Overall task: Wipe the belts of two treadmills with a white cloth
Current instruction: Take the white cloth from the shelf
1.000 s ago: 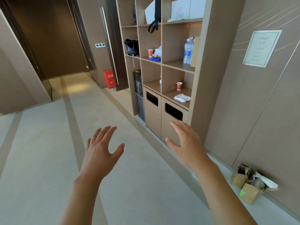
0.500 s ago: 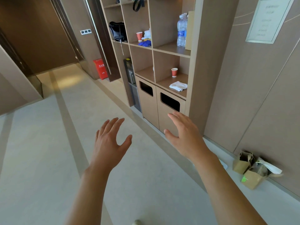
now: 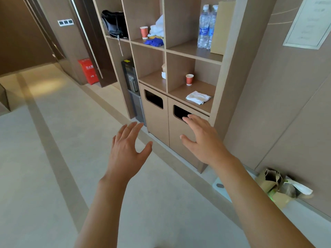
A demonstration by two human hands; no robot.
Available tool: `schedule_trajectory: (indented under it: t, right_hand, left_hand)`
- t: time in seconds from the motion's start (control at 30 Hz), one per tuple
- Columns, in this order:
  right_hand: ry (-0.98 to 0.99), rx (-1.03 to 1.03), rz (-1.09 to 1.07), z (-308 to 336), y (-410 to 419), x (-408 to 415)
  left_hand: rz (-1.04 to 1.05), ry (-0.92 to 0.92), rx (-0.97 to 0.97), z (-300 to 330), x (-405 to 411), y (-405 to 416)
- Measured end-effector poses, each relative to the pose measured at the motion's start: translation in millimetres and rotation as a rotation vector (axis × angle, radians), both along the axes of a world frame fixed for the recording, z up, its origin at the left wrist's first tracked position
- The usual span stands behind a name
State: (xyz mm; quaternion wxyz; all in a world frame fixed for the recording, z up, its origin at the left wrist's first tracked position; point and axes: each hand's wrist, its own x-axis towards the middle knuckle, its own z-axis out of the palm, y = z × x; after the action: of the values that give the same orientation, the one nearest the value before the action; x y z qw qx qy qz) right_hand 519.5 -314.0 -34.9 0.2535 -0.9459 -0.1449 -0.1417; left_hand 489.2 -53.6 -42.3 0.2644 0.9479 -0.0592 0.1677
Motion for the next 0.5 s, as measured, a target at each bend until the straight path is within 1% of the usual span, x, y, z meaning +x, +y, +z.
schedule_trajectory:
  t: [0.23, 0.5]
  right_hand:
    - [-0.022, -0.007, -0.032, 3, 43, 76]
    - [-0.017, -0.013, -0.067, -10, 29, 153]
  left_hand:
    - [-0.078, 0.017, 0.03, -3, 91, 37]
    - [-0.116, 0.042, 0.036, -16, 171, 28]
